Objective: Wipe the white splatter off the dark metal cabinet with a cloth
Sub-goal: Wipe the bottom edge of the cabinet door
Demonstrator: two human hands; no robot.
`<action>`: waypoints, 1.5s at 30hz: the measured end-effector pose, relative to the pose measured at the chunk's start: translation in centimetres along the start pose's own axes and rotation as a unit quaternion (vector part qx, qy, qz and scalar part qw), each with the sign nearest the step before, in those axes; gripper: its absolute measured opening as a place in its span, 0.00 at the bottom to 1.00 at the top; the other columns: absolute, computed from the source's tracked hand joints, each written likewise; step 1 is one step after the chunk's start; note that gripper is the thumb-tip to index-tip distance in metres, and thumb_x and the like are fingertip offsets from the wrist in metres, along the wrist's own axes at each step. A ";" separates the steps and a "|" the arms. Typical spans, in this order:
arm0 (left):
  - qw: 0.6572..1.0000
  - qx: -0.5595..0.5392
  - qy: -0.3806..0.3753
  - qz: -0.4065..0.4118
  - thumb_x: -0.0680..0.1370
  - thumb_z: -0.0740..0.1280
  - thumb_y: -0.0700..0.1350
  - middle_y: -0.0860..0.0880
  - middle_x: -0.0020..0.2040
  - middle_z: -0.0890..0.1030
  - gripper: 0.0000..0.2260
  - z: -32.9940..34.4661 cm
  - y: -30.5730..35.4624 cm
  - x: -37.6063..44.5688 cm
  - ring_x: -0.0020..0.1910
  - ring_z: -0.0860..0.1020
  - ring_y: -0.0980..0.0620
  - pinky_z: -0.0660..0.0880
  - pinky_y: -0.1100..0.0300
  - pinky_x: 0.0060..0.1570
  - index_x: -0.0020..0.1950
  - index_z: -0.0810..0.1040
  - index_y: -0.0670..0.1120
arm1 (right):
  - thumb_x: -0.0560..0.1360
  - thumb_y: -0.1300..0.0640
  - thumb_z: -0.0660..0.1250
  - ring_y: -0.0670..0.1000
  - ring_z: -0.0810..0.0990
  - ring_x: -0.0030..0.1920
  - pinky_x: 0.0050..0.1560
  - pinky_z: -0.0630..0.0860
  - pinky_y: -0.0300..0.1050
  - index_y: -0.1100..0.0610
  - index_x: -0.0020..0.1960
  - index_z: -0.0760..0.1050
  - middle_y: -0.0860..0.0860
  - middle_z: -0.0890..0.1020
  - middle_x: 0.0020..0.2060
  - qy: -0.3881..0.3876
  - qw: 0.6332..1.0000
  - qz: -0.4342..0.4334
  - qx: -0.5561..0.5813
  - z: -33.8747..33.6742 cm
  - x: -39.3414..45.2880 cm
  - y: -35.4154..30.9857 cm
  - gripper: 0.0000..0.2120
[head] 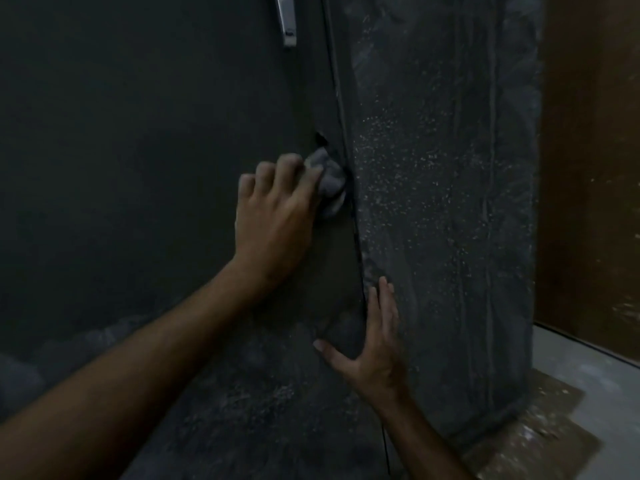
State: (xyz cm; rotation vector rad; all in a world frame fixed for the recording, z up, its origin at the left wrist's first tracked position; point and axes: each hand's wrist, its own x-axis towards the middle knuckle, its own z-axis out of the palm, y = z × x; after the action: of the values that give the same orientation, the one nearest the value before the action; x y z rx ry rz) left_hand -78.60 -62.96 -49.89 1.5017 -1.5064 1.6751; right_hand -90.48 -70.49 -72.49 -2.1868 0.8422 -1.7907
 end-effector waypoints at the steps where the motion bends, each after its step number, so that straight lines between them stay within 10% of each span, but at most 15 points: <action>1: 0.999 -0.006 0.000 -0.035 0.81 0.67 0.50 0.41 0.67 0.73 0.21 0.0 0.6 0.3 0.57 0.70 0.40 0.66 0.46 0.52 0.73 0.73 0.47 | 0.70 0.24 0.68 0.56 0.49 0.84 0.77 0.65 0.64 0.62 0.83 0.54 0.52 0.50 0.84 -0.005 1.000 0.002 -0.004 -0.1 0.1 -0.1 0.58; 7: 0.943 -0.061 -0.138 0.296 0.76 0.61 0.50 0.43 0.65 0.71 0.24 1.0 3.0 -12.2 0.54 0.72 0.43 0.65 0.49 0.51 0.70 0.77 0.44 | 0.63 0.23 0.73 0.54 0.44 0.84 0.77 0.63 0.66 0.56 0.84 0.46 0.48 0.43 0.84 -0.063 0.998 0.028 0.012 -0.5 0.0 0.2 0.66; 14: 0.999 -0.024 0.016 -0.040 0.81 0.68 0.49 0.40 0.65 0.72 0.21 -0.6 -0.1 -2.6 0.56 0.68 0.40 0.63 0.45 0.51 0.73 0.74 0.45 | 0.62 0.21 0.72 0.51 0.37 0.83 0.79 0.53 0.60 0.56 0.84 0.43 0.46 0.37 0.83 -0.091 0.995 0.032 -0.015 -1.0 0.2 -0.1 0.68; 19: 0.960 -0.041 -0.116 0.251 0.75 0.70 0.49 0.42 0.66 0.70 0.27 -0.9 0.6 -13.9 0.54 0.71 0.41 0.65 0.47 0.51 0.73 0.74 0.43 | 0.64 0.23 0.72 0.53 0.38 0.83 0.80 0.54 0.60 0.59 0.84 0.44 0.49 0.39 0.84 -0.081 0.996 0.015 -0.024 -1.0 0.0 -0.1 0.66; 26: 0.996 -0.012 0.048 -0.068 0.85 0.66 0.49 0.39 0.64 0.75 0.17 -3.4 -4.0 -8.2 0.55 0.69 0.39 0.64 0.45 0.50 0.72 0.77 0.45 | 0.65 0.20 0.68 0.56 0.41 0.84 0.80 0.52 0.58 0.63 0.83 0.46 0.53 0.42 0.84 -0.059 0.997 0.005 -0.041 -0.5 -0.2 -0.2 0.66; 32: 0.964 -0.044 -0.118 0.235 0.80 0.64 0.46 0.41 0.66 0.74 0.22 -4.2 -4.6 -18.4 0.55 0.73 0.40 0.66 0.47 0.52 0.73 0.78 0.43 | 0.66 0.22 0.69 0.56 0.40 0.83 0.80 0.53 0.60 0.63 0.83 0.45 0.55 0.42 0.84 -0.053 0.997 -0.003 -0.063 -0.3 -0.4 -0.2 0.65; 38: 0.998 -0.002 0.039 -0.045 0.85 0.65 0.50 0.39 0.64 0.75 0.18 -6.3 -8.9 -10.2 0.55 0.70 0.38 0.64 0.45 0.50 0.73 0.77 0.45 | 0.67 0.20 0.65 0.60 0.43 0.83 0.81 0.52 0.62 0.66 0.82 0.48 0.59 0.46 0.83 -0.030 0.997 -0.014 -0.066 0.4 -0.5 0.0 0.65; 45: 0.977 -0.035 -0.093 0.188 0.80 0.64 0.46 0.42 0.66 0.75 0.23 -7.7 -9.9 -20.8 0.55 0.73 0.41 0.67 0.48 0.51 0.76 0.75 0.45 | 0.70 0.20 0.61 0.61 0.43 0.83 0.81 0.52 0.63 0.67 0.82 0.47 0.61 0.45 0.83 -0.022 0.996 -0.015 -0.090 0.7 -0.6 -0.6 0.63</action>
State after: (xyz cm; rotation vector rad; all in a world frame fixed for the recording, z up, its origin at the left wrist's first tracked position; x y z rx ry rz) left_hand -66.73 -46.11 -62.81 1.4345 -2.0332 1.6960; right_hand -89.68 -69.84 -72.88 -2.3509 1.0006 -1.7352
